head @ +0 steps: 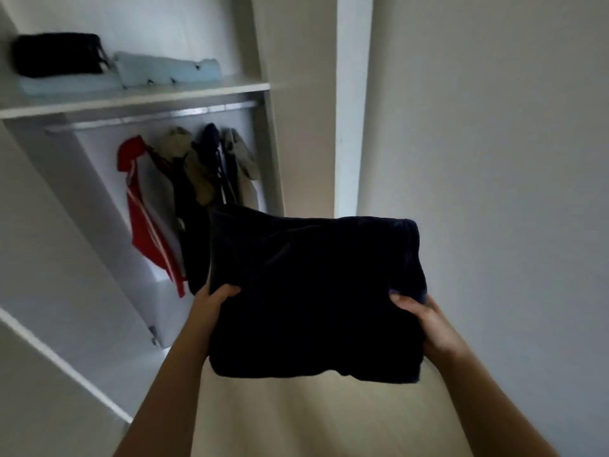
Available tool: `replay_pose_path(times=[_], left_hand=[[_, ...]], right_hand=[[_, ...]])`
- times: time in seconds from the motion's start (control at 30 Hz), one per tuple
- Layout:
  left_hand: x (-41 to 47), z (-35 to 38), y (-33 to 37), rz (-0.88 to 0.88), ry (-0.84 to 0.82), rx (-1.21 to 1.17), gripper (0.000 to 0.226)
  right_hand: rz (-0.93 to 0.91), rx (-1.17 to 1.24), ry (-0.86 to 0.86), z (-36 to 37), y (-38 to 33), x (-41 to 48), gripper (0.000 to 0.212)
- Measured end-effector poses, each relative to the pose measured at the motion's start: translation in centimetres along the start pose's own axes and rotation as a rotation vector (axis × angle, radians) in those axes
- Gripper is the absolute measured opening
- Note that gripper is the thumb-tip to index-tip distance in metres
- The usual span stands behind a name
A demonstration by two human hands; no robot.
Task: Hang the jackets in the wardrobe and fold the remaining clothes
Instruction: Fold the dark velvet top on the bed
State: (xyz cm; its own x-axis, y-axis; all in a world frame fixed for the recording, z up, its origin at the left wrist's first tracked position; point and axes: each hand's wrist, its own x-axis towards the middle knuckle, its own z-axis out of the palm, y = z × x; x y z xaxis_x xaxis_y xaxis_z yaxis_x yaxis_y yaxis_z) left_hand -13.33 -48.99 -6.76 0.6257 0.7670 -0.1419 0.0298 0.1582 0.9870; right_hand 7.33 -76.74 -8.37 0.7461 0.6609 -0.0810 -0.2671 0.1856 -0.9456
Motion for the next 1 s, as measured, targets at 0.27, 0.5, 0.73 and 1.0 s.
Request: replay_pose_path(times=[0.27,0.5,0.73,1.0], left_hand=[[8.5,-7.0,4.9,0.11,0.214,0.039,0.041],[18.3,-10.0,13.2,0.272,0.377,0.036,0.029],[27.8,-13.7,20.6,0.408,0.458,-0.045,0.015],[41.5,-18.5,30.2,0.587,0.395,-0.13,0.017]], right_hand=[[0.022,-0.03,-0.294,10.1,-0.9,15.9,0.046],[-0.013,0.007,-0.424,19.3,-5.8,30.8,0.052],[-0.11,-0.006,-0.5,29.4,-10.2,43.4,0.067],[-0.221,0.109,-0.538,39.8,-15.2,56.0,0.063]])
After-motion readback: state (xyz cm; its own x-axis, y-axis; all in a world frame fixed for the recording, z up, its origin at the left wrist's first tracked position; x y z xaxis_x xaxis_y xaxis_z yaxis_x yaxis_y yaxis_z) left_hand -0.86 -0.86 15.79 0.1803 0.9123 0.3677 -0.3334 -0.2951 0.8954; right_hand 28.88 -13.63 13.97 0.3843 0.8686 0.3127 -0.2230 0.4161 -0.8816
